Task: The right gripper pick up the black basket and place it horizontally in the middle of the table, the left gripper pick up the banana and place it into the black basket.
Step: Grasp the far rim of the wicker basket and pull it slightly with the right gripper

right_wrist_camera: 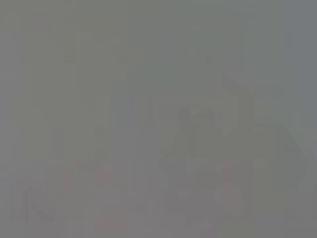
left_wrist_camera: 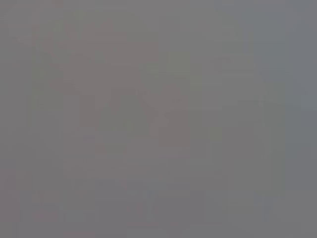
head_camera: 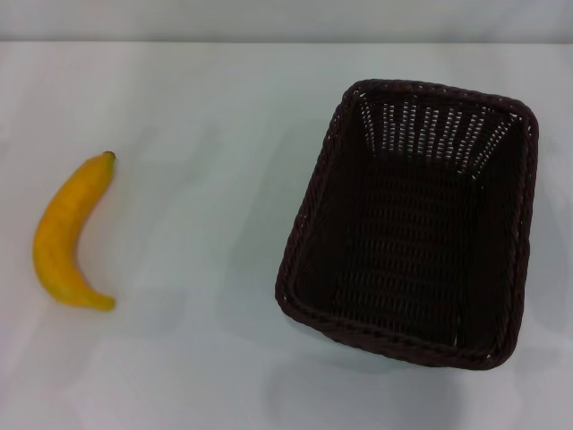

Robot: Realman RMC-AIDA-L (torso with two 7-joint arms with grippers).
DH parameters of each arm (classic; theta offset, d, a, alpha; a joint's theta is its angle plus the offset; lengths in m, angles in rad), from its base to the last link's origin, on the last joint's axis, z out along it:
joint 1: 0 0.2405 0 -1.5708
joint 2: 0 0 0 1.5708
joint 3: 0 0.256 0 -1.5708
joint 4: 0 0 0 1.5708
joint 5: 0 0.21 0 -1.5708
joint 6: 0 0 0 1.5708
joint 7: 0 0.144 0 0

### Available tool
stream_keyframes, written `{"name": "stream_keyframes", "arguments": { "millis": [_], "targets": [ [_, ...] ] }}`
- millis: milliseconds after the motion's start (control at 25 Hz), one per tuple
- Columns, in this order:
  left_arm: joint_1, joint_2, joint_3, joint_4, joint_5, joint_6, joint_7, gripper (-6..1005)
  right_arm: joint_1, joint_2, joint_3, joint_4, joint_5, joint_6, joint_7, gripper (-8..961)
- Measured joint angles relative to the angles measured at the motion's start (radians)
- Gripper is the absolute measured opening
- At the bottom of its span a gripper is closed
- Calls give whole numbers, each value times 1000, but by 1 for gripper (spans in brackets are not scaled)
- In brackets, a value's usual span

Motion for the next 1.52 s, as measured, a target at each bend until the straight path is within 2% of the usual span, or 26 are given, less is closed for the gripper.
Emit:
{"name": "stream_keyframes", "arguments": {
  "millis": [880,960,1080,1320,1400,1520],
  "targets": [
    [-2,1,0,0,0,3,0,880,5,0,-3,-20,-11,-23,0,719],
    [-2,1,0,0,0,10,-5,880,5,-7,-2,-69,-13,-95,0,720],
    [-2,1,0,1,1,17,-11,880,0,-34,8,-153,-15,-232,-1,720],
    [0,1,0,1,1,25,-11,880,-12,-120,105,-396,-40,-716,-3,719],
    [1,1,0,0,1,29,-11,880,-11,-133,163,-465,-83,-878,-3,719],
    [1,1,0,-3,2,36,-11,880,-8,-129,274,-579,-157,-1127,-7,720]
  ]
}}
